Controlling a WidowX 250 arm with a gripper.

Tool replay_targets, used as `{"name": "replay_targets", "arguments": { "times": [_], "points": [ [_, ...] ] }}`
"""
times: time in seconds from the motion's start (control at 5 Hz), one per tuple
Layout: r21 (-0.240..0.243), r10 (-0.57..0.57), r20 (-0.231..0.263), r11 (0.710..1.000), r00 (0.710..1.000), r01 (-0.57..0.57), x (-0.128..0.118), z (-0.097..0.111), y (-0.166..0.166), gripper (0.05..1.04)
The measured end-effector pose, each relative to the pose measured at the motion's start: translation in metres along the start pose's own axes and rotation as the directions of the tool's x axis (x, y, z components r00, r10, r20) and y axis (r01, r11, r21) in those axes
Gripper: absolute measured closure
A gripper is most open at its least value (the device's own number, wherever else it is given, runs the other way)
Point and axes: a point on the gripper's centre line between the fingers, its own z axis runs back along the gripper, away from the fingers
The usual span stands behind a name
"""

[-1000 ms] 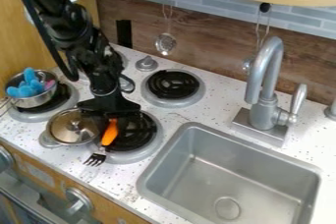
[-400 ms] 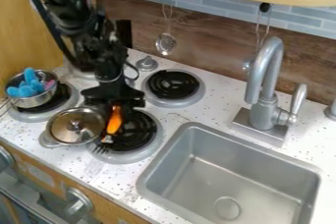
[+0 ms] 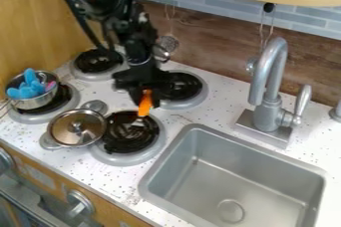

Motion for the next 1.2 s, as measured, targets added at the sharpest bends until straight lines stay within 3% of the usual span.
{"name": "replay_targets", "arguments": {
  "times": [0.2,0.4,0.8,1.2],
  "points": [
    [-0.093,-0.065,0.024,0.993,0.998,0.067,0.01,0.007,-0.035,0.627],
    [-0.116,-0.099,0.007,0.988,0.995,0.099,0.013,-0.005,-0.059,0.627],
    [-0.106,-0.117,-0.034,0.988,0.993,0.113,0.022,-0.043,-0.073,0.627],
    [-0.077,-0.151,-0.055,0.986,0.987,0.147,0.025,-0.062,-0.071,0.627]
  ]
}}
